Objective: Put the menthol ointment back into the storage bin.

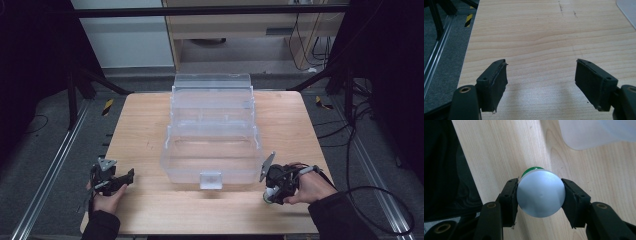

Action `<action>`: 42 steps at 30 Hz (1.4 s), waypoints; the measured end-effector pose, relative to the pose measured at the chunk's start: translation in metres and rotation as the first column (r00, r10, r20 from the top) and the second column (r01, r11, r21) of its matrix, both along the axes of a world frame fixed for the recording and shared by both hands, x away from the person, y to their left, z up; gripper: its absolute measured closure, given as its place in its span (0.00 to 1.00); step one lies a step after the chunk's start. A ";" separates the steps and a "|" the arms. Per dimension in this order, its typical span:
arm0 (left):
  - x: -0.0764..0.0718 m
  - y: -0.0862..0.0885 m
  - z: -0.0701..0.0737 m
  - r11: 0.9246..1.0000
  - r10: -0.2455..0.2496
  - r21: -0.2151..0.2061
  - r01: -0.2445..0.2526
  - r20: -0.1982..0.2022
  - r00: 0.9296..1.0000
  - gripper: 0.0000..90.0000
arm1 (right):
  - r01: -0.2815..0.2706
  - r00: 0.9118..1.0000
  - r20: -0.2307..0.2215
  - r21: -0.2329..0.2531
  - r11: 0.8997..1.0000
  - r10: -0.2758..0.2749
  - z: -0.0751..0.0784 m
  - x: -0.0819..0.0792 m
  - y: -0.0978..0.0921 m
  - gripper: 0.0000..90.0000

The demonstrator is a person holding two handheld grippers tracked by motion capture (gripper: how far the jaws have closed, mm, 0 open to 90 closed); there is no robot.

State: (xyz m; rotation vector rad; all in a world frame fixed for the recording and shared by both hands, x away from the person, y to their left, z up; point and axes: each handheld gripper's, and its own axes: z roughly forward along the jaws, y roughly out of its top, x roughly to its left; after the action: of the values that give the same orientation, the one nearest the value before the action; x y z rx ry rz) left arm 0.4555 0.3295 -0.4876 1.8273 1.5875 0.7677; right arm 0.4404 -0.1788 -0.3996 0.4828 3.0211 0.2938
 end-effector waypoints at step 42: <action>0.001 0.000 0.000 1.000 -0.001 0.002 0.001 -0.001 1.000 0.28 | 0.086 0.990 0.099 0.154 0.984 -0.102 0.090 0.052 0.019 0.56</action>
State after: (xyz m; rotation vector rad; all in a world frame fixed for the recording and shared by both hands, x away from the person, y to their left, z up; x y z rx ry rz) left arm 0.4561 0.3295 -0.4875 1.8299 1.5869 0.7686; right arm 0.4924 -0.1593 -0.3101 0.5989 2.8746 0.5247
